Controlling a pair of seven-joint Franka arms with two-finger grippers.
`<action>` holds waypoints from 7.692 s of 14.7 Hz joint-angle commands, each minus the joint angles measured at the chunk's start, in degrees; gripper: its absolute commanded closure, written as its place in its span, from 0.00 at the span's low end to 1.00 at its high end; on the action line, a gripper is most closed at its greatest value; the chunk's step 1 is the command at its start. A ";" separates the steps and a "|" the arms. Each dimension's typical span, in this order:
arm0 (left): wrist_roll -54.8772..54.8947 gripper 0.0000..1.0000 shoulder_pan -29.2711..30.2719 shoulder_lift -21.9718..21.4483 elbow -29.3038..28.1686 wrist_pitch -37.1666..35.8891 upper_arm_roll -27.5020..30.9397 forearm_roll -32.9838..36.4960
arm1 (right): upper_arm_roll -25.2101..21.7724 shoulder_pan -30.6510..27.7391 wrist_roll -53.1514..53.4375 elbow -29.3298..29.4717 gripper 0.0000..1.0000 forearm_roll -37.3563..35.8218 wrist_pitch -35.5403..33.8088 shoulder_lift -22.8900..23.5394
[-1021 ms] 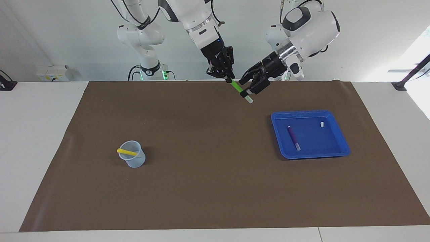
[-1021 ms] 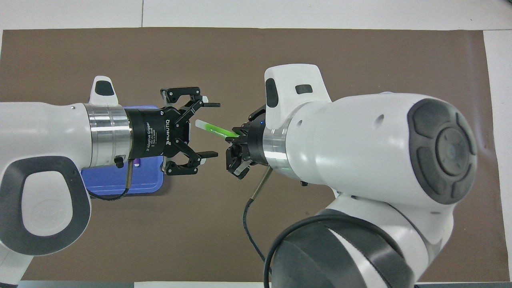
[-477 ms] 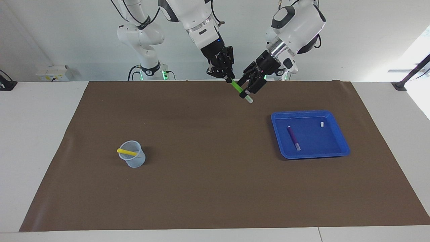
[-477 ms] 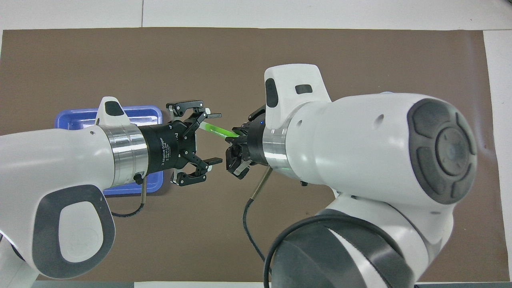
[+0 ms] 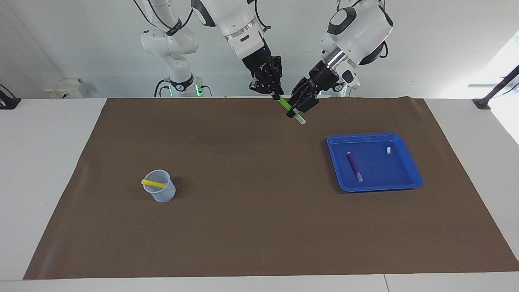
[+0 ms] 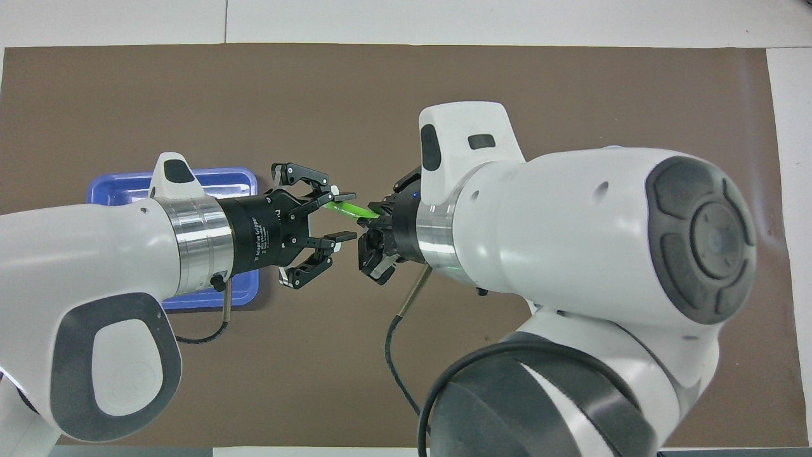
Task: Right arm passes pens to left for tray arrangement
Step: 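Place the green pen in the tray while the right gripper returns to cup, then grasp the yellow pen in the cup with the right gripper, then lift the yellow pen toward center while the left gripper reaches over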
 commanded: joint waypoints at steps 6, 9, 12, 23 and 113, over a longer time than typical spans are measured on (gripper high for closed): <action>0.46 1.00 0.38 -1.04 -1.22 1.06 0.36 1.16 | 0.95 -0.74 -0.99 1.45 1.00 -0.63 -0.77 1.07; 0.56 1.00 0.38 -0.86 -0.96 1.67 0.45 1.16 | 0.95 -0.74 -0.91 1.45 1.00 -0.63 -0.86 1.07; 0.56 1.00 0.47 -0.68 -0.78 2.11 0.71 1.16 | 0.86 -0.74 -0.82 1.54 0.01 -0.71 -0.95 1.07; 33.55 1.00 17.06 2.29 -0.34 -9.29 0.80 7.19 | -11.25 -0.74 -0.29 -1.09 0.00 -0.80 -6.13 -2.00; -40.31 0.00 2.23 10.83 16.62 -4.65 -5.70 29.72 | -3.27 2.16 127.06 -0.39 1.00 -5.20 8.19 3.26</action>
